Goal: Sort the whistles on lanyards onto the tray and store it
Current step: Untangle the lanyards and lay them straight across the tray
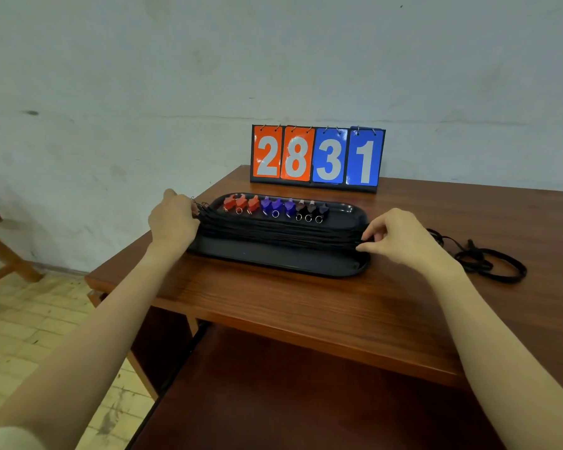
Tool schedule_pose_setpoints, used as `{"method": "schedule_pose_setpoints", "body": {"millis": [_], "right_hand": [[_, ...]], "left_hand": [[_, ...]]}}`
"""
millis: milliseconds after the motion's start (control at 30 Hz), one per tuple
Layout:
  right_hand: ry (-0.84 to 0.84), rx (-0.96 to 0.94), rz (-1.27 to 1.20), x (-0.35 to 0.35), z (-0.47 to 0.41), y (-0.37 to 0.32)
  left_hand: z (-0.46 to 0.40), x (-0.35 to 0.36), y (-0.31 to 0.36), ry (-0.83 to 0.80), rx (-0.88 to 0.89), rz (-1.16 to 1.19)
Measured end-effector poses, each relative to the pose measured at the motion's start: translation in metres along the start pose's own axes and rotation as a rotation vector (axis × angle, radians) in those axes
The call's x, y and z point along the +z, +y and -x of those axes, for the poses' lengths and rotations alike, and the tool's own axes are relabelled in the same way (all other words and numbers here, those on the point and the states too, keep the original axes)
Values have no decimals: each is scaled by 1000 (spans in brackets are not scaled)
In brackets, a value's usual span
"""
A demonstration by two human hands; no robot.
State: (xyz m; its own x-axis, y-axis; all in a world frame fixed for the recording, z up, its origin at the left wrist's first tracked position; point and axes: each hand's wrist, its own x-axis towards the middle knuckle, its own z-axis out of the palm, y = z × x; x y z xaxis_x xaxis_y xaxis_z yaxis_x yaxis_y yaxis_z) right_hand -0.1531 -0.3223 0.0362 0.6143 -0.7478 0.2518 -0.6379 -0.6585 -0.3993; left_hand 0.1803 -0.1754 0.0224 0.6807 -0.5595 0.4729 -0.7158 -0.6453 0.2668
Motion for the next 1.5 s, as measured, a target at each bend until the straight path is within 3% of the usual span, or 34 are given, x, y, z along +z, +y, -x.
{"method": "schedule_pose_setpoints", "body": {"millis": [133, 300, 400, 500, 733, 967, 1267, 1500], "right_hand": [[145, 52, -107, -12, 0, 10], [394, 256, -212, -33, 1, 35], [457, 367, -230, -39, 4, 51], [402, 450, -243, -40, 5, 62], [10, 441, -224, -46, 13, 67], [-127, 445, -147, -43, 14, 67], [-93, 416, -74, -35, 6, 73], [307, 178, -213, -45, 10, 68]], "left_hand": [[6, -8, 6, 48, 41, 16], [26, -13, 49, -16, 246, 271], [33, -8, 82, -46, 360, 334], [40, -2, 117, -78, 488, 384], [58, 2, 190, -171, 762, 453], [57, 13, 244, -216, 830, 474], [64, 34, 248, -203, 753, 564], [71, 31, 245, -187, 843, 698]]}}
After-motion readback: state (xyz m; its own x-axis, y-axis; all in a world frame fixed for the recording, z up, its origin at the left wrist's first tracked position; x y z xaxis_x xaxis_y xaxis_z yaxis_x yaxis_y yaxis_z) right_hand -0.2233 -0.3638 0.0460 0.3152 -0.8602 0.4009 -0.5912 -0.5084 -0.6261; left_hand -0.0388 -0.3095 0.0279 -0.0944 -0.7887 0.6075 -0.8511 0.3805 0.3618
